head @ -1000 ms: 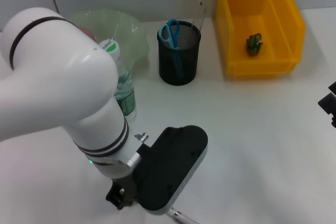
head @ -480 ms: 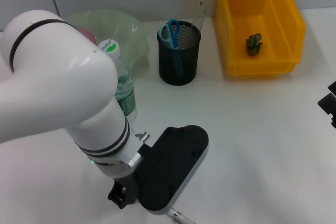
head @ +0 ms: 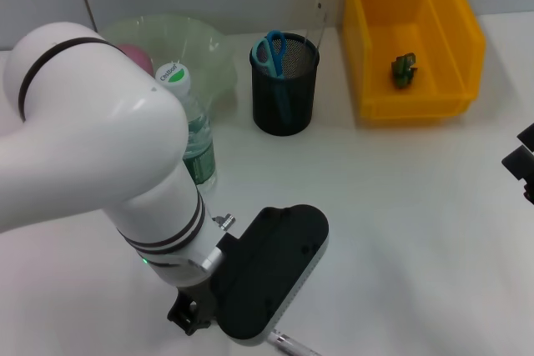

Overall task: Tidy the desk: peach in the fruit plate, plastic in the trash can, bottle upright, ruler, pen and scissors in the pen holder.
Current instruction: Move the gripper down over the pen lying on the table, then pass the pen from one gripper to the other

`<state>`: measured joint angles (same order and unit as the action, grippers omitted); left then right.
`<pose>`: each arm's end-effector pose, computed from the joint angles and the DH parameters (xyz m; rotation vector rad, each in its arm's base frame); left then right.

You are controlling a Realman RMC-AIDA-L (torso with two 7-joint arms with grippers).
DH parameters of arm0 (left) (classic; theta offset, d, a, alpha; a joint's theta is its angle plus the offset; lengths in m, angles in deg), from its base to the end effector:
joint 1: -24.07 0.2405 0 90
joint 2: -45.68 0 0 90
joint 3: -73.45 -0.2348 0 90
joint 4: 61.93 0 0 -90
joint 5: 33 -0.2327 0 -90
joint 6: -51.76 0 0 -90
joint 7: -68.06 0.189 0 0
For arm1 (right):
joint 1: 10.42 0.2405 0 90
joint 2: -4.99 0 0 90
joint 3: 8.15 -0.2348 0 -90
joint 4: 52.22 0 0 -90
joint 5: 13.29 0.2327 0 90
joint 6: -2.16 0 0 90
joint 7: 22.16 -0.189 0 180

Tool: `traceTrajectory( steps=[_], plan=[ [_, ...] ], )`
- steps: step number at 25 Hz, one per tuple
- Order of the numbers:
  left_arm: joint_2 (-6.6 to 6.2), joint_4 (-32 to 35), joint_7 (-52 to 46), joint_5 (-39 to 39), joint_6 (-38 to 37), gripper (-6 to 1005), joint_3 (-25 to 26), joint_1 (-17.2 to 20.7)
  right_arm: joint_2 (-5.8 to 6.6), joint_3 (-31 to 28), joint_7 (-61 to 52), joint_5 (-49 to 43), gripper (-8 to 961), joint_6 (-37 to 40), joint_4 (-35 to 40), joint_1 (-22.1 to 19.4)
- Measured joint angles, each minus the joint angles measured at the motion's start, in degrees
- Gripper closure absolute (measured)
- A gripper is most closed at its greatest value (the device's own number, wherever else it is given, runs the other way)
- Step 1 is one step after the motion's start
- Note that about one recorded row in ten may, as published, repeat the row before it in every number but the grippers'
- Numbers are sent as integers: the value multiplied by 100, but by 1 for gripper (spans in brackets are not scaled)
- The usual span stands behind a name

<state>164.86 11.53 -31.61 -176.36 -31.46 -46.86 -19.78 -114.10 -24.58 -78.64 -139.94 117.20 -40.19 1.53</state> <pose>-0.1333 0.2910 -0.1530 2.5883 -1.0436 -0.9201 0.3028 0.2185 0.0202 -1.8972 0.7395 1.4619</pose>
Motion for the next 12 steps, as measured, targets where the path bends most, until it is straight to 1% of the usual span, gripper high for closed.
traceTrajectory(
  steps=[5, 12],
  plan=[
    [0, -24, 50, -7, 5, 802, -6, 9, 0, 0, -2, 0, 139, -1, -9, 2],
    [2, -154, 58, 8, 37, 828, -12, -22, -8, 42, -14, -1, 139, -27, -26, 21]
  ],
)
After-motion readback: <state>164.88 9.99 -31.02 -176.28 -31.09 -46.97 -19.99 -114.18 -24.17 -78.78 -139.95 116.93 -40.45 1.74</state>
